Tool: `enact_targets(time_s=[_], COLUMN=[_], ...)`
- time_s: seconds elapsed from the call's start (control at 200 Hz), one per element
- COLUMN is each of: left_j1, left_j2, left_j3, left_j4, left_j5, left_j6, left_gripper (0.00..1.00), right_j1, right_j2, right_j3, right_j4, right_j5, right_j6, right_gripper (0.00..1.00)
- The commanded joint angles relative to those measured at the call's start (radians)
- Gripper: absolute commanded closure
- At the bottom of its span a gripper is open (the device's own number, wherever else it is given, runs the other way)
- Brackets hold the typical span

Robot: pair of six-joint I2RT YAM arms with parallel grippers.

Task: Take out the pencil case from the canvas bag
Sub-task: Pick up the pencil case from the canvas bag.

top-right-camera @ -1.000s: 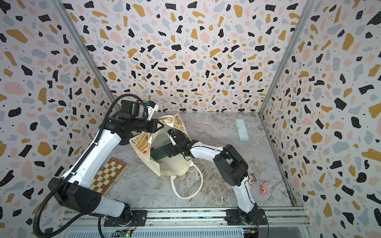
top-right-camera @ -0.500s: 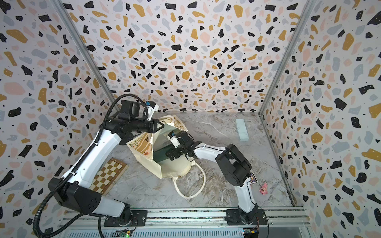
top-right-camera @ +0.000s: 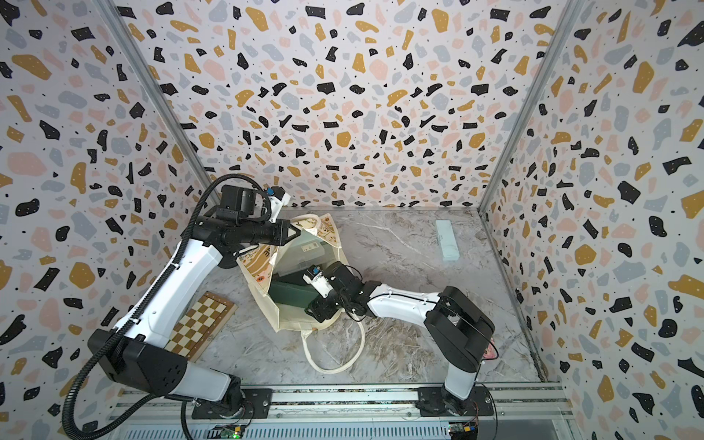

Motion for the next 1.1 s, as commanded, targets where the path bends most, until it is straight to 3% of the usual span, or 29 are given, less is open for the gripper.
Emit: enact_targets(time_s=[0.0,0.095,0.33,0.626,1.096], left_j1=[-0.001,-0.001,0.000,0.002,0.005], left_j2=[-0.018,-0.018,-0.021,-0.022,-0.020], left_j3=[0.020,0.019,0.018,0.018,0.022], left_j4=[0.085,0.084,0.084,0.087,0.087], left_j5=[0.048,0.052,0.055,0.069,0.096], left_j6=[0.000,0.004,0.006,0.005,0.009], left_gripper=[1.00,1.00,1.00,1.00,1.00], right_j1=[0.003,0.001,-0.021,-0.076,-0.113], right_j2=[-0.043,-0.016,0.077,0.157,0.336], right_j3=[0.013,0.063,0.188,0.274,0.481], right_j4=[0.003,-0.038,-0.091,-0.167,-0.343], right_j5=[0.095,0.200,0.249,-0.066,-0.173], right_j6=[-0.010,-0.009,-0.021,-0.153,-0.270], right_gripper=[0.23,0.19,0.07,0.12,0.30])
